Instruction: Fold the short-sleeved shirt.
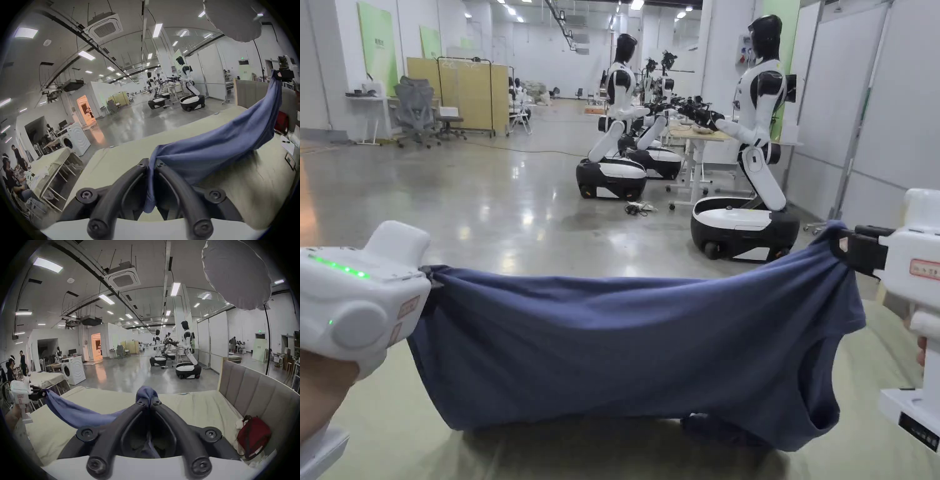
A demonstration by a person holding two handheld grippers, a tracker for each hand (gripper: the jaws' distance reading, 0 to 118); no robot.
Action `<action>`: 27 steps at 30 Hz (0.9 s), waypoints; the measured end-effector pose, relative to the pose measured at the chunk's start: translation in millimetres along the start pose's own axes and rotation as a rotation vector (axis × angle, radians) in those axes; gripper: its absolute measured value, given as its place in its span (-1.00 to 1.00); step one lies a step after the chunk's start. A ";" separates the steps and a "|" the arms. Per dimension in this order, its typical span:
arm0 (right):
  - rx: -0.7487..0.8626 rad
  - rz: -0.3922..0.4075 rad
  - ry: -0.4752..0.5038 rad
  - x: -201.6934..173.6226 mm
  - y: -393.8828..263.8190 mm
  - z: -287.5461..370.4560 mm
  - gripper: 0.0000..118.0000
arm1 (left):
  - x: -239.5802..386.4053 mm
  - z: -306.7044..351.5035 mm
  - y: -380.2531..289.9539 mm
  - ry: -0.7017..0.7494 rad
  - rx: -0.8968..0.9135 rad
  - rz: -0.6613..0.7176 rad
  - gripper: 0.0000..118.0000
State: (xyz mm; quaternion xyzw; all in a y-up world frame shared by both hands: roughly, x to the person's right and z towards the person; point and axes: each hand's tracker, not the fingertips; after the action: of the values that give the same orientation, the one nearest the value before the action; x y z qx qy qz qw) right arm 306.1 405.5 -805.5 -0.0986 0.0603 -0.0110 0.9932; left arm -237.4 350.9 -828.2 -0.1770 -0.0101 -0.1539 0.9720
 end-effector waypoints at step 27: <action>-0.291 0.106 0.076 -60.5 -284.5 229.7 0.24 | 45.4 206.4 -271.1 -0.122 -0.251 0.183 0.59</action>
State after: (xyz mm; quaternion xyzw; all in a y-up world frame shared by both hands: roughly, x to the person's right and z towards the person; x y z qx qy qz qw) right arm 271.3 173.3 -518.7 -0.2375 0.1040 0.0465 0.9647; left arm -269.1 167.9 -538.9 -0.3064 -0.0336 -0.0539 0.9498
